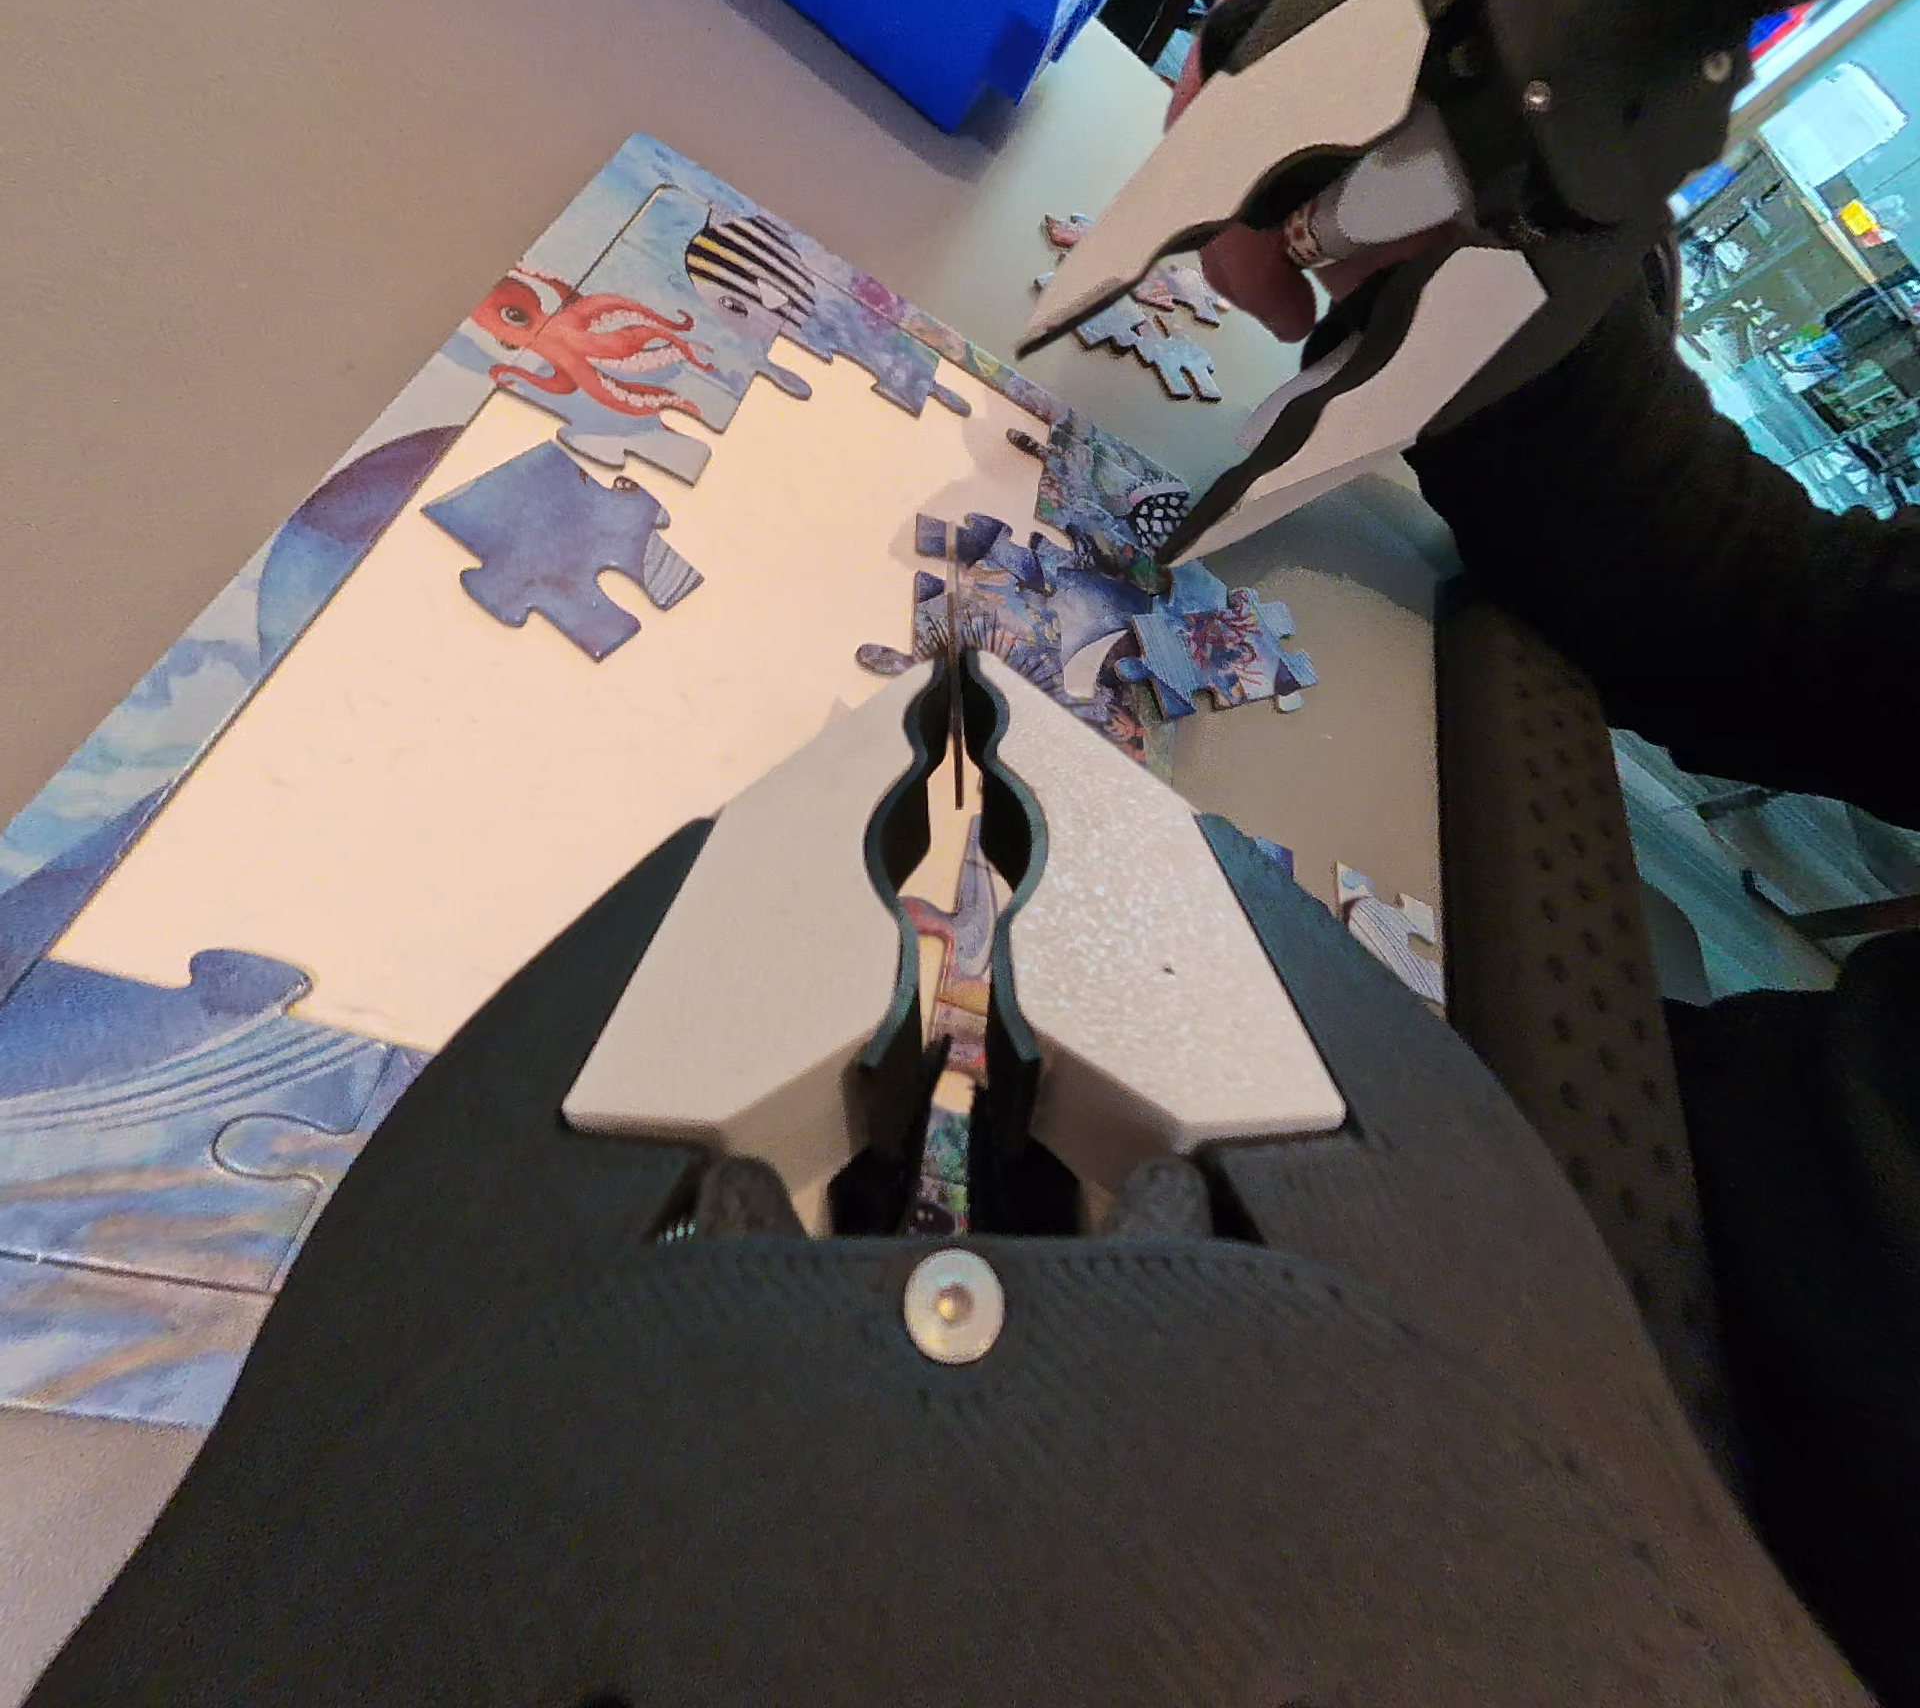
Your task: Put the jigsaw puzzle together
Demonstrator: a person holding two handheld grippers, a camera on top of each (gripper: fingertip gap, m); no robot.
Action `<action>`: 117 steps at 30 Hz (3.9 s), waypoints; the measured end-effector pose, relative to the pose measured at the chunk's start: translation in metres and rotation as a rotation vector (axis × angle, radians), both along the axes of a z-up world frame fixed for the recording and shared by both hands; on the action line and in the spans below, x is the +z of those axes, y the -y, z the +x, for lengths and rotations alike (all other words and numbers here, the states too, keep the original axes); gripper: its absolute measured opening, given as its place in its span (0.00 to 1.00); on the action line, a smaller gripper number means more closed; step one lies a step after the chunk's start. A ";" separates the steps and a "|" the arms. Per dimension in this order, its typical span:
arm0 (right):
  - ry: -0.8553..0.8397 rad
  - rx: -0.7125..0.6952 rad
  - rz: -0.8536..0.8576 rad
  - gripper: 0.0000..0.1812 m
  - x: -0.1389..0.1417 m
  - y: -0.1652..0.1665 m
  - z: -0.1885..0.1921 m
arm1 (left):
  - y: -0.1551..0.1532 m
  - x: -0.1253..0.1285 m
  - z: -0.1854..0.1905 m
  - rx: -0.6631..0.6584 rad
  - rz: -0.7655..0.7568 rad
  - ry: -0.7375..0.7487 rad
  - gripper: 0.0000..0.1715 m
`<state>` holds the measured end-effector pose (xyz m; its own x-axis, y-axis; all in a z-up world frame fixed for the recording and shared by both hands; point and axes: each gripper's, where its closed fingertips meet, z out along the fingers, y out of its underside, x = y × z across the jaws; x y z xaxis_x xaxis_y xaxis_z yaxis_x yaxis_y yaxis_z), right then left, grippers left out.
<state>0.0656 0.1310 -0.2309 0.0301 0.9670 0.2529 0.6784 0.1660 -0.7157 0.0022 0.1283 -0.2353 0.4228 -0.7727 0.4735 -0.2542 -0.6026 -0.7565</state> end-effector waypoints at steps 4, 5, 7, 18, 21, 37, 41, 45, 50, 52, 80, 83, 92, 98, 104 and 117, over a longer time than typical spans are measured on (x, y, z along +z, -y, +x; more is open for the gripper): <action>0.047 0.030 -0.170 0.34 -0.027 0.003 0.007 | -0.002 -0.005 -0.008 0.011 -0.021 -0.038 0.00; 0.070 0.045 -0.197 0.35 -0.034 0.004 0.008 | -0.003 -0.007 -0.009 0.016 -0.011 -0.054 0.00; 0.112 0.063 -0.231 0.36 -0.042 0.002 0.010 | -0.003 -0.004 -0.008 0.012 -0.012 -0.045 0.00; 0.139 0.136 -0.324 0.19 -0.055 -0.005 0.009 | -0.005 -0.011 -0.006 0.010 -0.020 -0.055 0.00; 0.133 0.141 -0.327 0.13 -0.055 -0.003 0.010 | -0.005 -0.014 -0.006 0.007 -0.022 -0.065 0.00; 0.158 0.161 -0.317 0.32 -0.052 0.014 0.007 | -0.005 -0.013 -0.008 0.003 -0.008 -0.072 0.00; 0.152 0.180 -0.326 0.33 -0.053 0.018 0.002 | -0.005 -0.014 -0.008 0.003 -0.007 -0.074 0.00; 0.158 0.154 -0.325 0.30 -0.054 0.014 0.001 | -0.005 -0.015 -0.007 0.001 -0.007 -0.078 0.00; 0.154 0.113 -0.317 0.26 -0.054 0.006 0.004 | -0.006 -0.015 -0.008 0.004 -0.004 -0.080 0.00; 0.151 0.103 -0.312 0.25 -0.053 0.004 0.006 | -0.006 -0.015 -0.008 0.004 -0.004 -0.080 0.00; 0.100 -0.240 -0.271 0.24 -0.040 -0.048 0.022 | -0.006 -0.020 -0.009 0.004 -0.009 -0.089 0.00; 0.096 -0.326 -0.307 0.24 -0.044 -0.054 0.023 | -0.006 -0.020 -0.009 0.004 -0.010 -0.088 0.00; 0.114 -0.486 -0.354 0.25 -0.053 -0.058 0.020 | -0.006 -0.020 -0.008 0.002 -0.014 -0.084 0.00; 0.130 -0.426 -0.334 0.29 -0.043 -0.052 0.021 | -0.006 -0.020 -0.008 0.000 -0.013 -0.085 0.00; 0.145 -0.271 -0.261 0.26 -0.044 -0.048 0.024 | -0.006 -0.020 -0.008 -0.002 -0.013 -0.080 0.00; 0.159 -0.316 -0.260 0.18 -0.053 -0.056 0.029 | -0.006 -0.020 -0.008 -0.003 -0.012 -0.080 0.00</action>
<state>0.0946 0.1866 -0.2842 0.3155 0.9485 0.0278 0.7718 -0.2395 -0.5890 -0.0058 0.1343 -0.2554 0.4575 -0.7685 0.4473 -0.3156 -0.6106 -0.7264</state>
